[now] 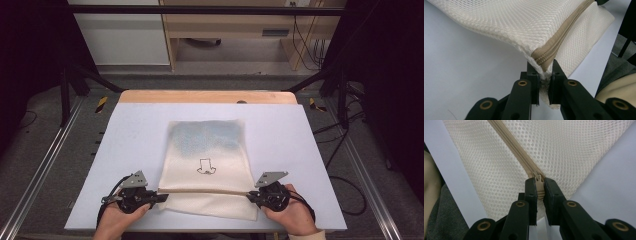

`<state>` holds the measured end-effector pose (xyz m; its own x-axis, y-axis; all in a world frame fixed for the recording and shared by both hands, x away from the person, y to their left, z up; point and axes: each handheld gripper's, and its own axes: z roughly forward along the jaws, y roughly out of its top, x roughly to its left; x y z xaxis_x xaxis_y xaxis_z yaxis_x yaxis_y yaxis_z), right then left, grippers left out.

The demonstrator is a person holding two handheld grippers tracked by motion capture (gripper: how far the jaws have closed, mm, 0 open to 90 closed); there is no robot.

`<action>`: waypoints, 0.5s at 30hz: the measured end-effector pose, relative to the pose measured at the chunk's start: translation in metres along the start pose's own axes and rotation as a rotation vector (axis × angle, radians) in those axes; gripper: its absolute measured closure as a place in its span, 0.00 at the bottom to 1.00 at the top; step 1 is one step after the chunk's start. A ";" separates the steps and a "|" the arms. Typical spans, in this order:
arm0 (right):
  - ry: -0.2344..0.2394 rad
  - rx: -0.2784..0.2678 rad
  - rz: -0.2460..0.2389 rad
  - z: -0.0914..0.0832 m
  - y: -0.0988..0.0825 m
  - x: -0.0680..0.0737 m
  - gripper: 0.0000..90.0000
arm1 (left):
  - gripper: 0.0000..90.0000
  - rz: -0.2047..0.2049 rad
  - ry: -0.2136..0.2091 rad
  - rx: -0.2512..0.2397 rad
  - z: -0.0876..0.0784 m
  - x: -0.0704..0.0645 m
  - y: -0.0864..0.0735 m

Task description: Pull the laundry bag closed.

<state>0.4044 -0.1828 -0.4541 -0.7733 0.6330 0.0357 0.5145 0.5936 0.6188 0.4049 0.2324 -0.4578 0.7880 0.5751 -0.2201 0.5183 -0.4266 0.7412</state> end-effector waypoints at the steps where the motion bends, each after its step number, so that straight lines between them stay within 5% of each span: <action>1: -0.003 0.002 0.003 0.000 0.000 0.000 0.91 | 0.91 -0.001 -0.002 0.001 0.000 0.000 0.000; 15: -0.004 -0.005 0.018 -0.005 -0.006 -0.004 0.91 | 0.91 0.001 -0.001 0.001 0.001 0.000 0.000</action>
<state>0.4026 -0.1917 -0.4544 -0.7625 0.6455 0.0435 0.5262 0.5797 0.6221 0.4051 0.2319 -0.4581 0.7888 0.5740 -0.2199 0.5180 -0.4281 0.7405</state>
